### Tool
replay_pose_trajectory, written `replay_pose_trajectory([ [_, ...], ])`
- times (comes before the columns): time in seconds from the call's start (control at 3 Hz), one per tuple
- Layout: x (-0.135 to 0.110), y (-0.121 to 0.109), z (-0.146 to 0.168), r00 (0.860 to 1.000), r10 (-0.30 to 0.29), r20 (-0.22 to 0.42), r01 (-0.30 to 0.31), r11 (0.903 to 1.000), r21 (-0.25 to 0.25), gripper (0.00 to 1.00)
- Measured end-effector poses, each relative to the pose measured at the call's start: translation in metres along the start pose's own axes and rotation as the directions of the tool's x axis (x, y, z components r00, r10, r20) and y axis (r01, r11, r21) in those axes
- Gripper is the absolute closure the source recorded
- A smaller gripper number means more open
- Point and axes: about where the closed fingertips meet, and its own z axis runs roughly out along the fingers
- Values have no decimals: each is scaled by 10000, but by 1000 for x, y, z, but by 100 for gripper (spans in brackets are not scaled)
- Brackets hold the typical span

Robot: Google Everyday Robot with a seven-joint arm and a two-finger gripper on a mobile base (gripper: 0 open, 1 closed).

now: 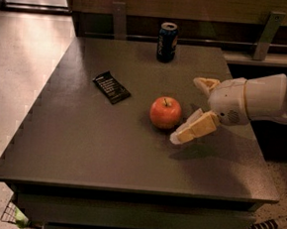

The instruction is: Move apple near pepsi can

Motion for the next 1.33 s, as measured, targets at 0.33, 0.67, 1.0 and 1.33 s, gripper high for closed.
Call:
replay_pose_trajectory([
  [0.33,-2,6,21,9990,186,399,-173,9993,-342,0],
  [0.67,-6,17,41,9983,234,539,-193,9969,-758,0],
  [1.0,-7,19,42,9984,200,538,-157,9967,-791,25],
  [1.33,-9,20,43,9984,178,538,-134,9966,-814,47],
])
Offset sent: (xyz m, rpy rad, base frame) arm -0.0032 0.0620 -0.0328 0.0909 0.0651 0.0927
